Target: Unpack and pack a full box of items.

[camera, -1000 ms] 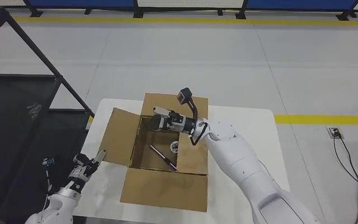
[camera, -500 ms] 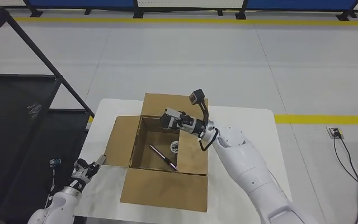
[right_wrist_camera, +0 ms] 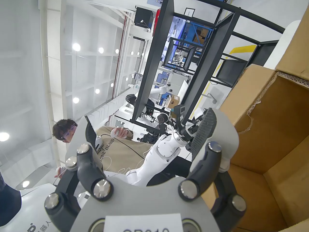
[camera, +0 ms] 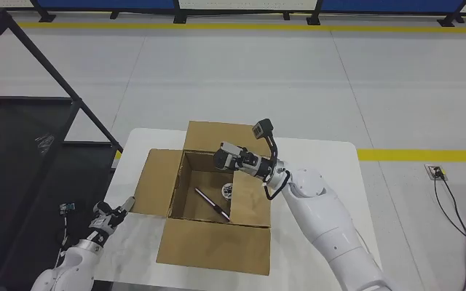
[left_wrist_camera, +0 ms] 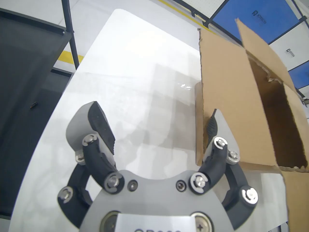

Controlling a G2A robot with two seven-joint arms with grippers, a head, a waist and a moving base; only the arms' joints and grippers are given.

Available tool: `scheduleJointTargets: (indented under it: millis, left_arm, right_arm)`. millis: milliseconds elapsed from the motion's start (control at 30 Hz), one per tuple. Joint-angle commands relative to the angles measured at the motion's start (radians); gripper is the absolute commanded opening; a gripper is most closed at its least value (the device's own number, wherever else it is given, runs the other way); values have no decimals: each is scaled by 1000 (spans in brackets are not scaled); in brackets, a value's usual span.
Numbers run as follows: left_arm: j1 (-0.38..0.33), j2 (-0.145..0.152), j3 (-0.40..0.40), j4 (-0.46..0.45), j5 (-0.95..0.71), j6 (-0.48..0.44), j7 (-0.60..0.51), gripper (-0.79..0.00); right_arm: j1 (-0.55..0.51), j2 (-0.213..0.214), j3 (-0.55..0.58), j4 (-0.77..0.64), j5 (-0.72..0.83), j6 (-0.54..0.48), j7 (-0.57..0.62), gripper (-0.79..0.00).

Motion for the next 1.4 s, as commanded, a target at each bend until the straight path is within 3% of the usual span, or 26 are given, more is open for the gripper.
scheduleJointTargets:
  millis: [0,367,567,800,1133,1367]
  left_arm:
    - [16,1,-19,-45,-15,-8,6,0]
    - [140,3,-114,-379,-104,-81,6,0]
    - [153,5,-89,-494,-189,-112,-91,0]
    - [39,9,77,-488,-289,-58,-293,0]
    - [-180,-12,428,-354,-159,81,-383,0]
    - [-187,-13,436,-347,-158,86,-390,0]
  right_arm:
    - [-6,3,2,-10,-10,3,-8,0]
    - [-99,30,26,-146,-110,-76,-12,0]
    - [-200,61,96,-268,-198,-97,-72,0]
    - [-393,102,219,-476,-278,-95,-160,0]
    - [-625,135,346,-634,-301,-109,-294,0]
    - [-625,135,346,-634,-301,-109,-294,0]
